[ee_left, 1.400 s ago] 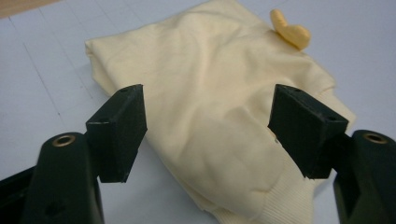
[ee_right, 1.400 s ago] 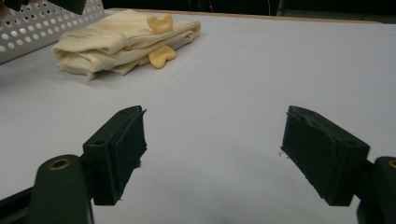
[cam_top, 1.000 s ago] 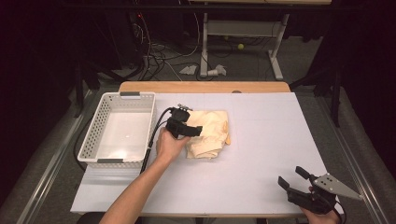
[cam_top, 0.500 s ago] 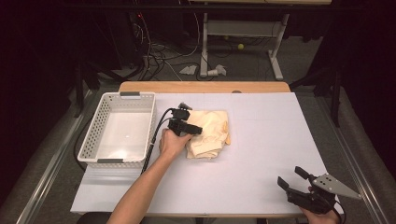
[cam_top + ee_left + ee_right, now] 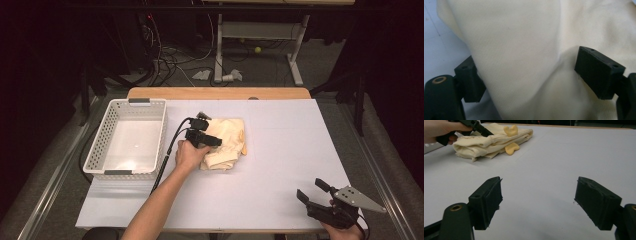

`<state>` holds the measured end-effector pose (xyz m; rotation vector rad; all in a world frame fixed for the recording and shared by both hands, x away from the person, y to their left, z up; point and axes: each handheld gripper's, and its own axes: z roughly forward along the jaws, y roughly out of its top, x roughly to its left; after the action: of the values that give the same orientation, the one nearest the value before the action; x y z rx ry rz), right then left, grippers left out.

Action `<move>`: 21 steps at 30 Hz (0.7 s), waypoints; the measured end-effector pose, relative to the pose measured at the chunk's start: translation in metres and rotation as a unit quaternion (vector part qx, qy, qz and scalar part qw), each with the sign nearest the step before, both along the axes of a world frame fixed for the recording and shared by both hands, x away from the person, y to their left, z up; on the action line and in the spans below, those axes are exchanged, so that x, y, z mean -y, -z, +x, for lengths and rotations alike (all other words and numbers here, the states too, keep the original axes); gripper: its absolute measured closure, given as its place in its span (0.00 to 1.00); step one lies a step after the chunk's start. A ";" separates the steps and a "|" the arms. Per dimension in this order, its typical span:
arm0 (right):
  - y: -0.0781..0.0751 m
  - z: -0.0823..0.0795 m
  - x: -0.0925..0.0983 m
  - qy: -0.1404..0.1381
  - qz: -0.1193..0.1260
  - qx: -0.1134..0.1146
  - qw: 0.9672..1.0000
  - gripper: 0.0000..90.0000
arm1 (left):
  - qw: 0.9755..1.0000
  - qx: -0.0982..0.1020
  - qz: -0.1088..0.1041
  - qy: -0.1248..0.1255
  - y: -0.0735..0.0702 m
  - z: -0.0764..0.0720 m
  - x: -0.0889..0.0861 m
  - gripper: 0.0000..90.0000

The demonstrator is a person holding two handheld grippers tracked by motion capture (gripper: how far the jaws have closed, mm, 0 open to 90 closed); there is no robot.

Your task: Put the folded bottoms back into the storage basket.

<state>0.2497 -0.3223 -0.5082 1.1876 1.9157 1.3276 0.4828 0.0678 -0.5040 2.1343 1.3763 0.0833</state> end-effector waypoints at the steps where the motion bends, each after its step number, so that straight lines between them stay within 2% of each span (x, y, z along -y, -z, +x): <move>1: 0.000 0.000 0.000 0.000 0.000 0.000 1.000 0.25 | 1.000 0.000 0.003 0.000 0.000 0.000 0.000 0.19; 4: 0.000 0.000 0.000 0.000 0.000 0.000 1.000 0.25 | 1.000 0.003 0.007 0.001 -0.001 -0.001 0.002 0.22; 7: 0.000 0.000 0.000 0.000 -0.001 0.000 1.000 0.25 | 1.000 0.005 0.000 0.006 -0.001 -0.002 0.002 0.31; 10: 0.000 0.000 0.000 0.000 -0.001 0.000 1.000 0.25 | 1.000 -0.005 -0.023 0.012 -0.001 -0.002 0.000 0.46; 13: 0.000 0.000 0.000 0.000 -0.003 0.001 1.000 0.25 | 0.999 -0.016 -0.038 0.009 -0.002 0.001 -0.004 0.58; 15: 0.000 0.000 0.000 0.000 -0.003 0.001 1.000 0.25 | 0.998 -0.027 -0.055 0.004 -0.001 0.003 -0.008 0.65; 17: 0.000 0.000 0.000 0.000 -0.002 0.000 1.000 0.25 | 0.998 -0.030 -0.061 -0.003 -0.001 0.003 -0.008 0.69; 21: 0.000 -0.001 0.000 -0.002 -0.001 0.003 1.000 0.25 | 0.998 -0.016 -0.053 0.007 -0.004 0.001 -0.007 0.74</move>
<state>0.2486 -0.3227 -0.5080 1.1787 1.9165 1.3293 0.4840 0.0747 -0.5003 2.0647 1.3541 -0.0294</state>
